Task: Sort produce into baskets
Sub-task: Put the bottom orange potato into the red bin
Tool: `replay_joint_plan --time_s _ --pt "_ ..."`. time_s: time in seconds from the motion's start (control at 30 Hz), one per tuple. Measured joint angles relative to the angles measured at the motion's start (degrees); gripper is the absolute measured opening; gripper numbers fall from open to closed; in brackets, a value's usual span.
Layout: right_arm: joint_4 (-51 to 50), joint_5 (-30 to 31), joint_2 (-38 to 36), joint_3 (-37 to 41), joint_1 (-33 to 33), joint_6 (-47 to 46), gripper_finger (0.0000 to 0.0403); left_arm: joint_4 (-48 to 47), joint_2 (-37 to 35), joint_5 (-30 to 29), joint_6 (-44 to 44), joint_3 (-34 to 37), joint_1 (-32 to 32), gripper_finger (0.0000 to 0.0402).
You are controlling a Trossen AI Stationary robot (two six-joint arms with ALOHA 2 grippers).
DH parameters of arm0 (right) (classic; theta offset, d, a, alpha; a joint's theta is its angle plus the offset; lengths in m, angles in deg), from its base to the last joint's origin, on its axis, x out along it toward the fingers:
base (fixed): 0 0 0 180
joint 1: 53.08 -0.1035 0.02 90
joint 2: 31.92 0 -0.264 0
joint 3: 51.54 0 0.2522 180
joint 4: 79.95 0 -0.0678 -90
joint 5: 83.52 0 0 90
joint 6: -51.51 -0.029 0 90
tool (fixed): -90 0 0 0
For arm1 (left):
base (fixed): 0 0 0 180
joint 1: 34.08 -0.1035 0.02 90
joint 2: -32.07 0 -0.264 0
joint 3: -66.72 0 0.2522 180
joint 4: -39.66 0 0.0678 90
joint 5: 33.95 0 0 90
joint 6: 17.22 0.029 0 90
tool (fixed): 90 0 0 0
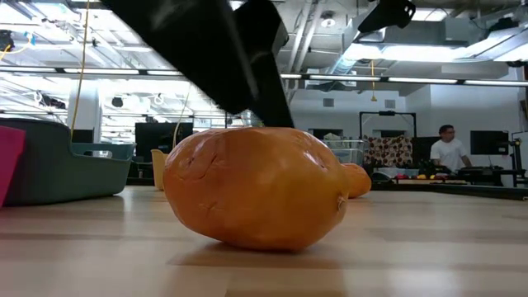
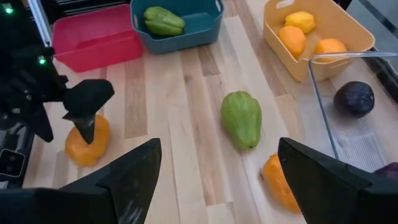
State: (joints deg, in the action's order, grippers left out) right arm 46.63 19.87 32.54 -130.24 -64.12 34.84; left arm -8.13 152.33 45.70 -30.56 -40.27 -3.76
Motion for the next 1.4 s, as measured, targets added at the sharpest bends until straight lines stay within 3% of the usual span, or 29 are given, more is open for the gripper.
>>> replay_joint_plan --time_s 0.67,0.93,1.03,1.17,1.4 --pt "0.2 0.0 0.0 0.0 -1.7 -1.4 0.0349 -0.9 4.3 -0.2 0.2 0.0 -0.2 0.0345" --pt "0.2 0.0 0.0 0.0 -1.7 -1.3 0.0349 -1.5 4.2 0.1 0.2 0.0 -0.2 0.0268" --pt "0.2 0.0 0.0 0.0 -1.7 -1.4 0.0349 -2.5 3.3 1.8 -0.2 0.0 -0.2 0.0237" --pt "0.0 0.0 0.0 0.0 -1.7 -1.4 0.0349 -5.8 -0.2 4.1 -3.7 0.0 -0.2 0.0236" --pt "0.0 0.0 0.0 0.0 -1.7 -1.4 0.0349 -17.2 -9.3 6.8 -15.3 0.0 2.3 0.0274"
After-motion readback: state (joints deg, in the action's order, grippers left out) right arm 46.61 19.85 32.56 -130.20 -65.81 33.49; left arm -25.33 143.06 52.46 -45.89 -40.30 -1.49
